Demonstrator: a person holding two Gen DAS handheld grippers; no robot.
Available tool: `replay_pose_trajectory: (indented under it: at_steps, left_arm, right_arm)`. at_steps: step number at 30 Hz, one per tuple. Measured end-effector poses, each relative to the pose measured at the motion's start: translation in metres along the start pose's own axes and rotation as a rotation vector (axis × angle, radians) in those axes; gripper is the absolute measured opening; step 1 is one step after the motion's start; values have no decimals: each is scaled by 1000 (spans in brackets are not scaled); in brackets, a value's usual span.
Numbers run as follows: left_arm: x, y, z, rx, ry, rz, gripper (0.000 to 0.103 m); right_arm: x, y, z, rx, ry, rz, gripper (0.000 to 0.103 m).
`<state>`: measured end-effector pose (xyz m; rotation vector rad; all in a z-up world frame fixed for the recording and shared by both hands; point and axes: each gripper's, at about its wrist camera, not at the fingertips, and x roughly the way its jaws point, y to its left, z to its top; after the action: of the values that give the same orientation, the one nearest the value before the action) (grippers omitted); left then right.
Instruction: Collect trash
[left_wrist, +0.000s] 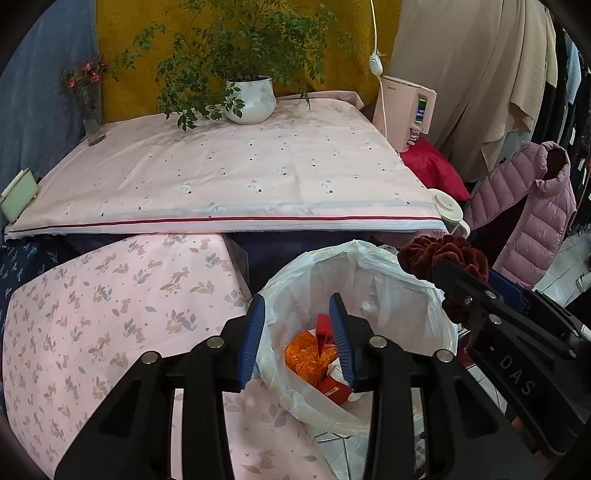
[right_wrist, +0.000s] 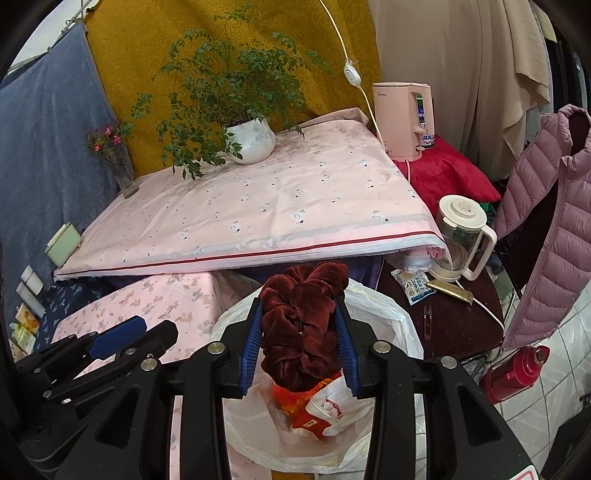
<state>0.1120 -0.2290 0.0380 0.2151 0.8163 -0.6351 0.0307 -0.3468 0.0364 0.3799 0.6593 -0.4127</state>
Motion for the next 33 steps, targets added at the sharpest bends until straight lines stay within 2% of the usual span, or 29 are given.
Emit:
replay_pose_trajectory:
  at_steps: [4, 8, 14, 18, 33]
  left_arm:
    - [0, 3, 0, -6, 1, 10, 36]
    - [-1, 7, -2, -13, -3, 22, 42]
    - [-2, 14, -4, -24, -1, 38, 42]
    - [-3, 19, -5, -35, -2, 46, 44]
    - [-7, 32, -10, -60, -3, 63, 45]
  right_arm:
    - [2, 0, 1, -9, 3, 1, 40]
    - [3, 3, 1, -16, 6, 3, 42]
    - [5, 7, 1, -26, 10, 7, 42]
    - [5, 11, 1, -32, 5, 7, 49]
    - [4, 25, -3, -81, 11, -6, 49]
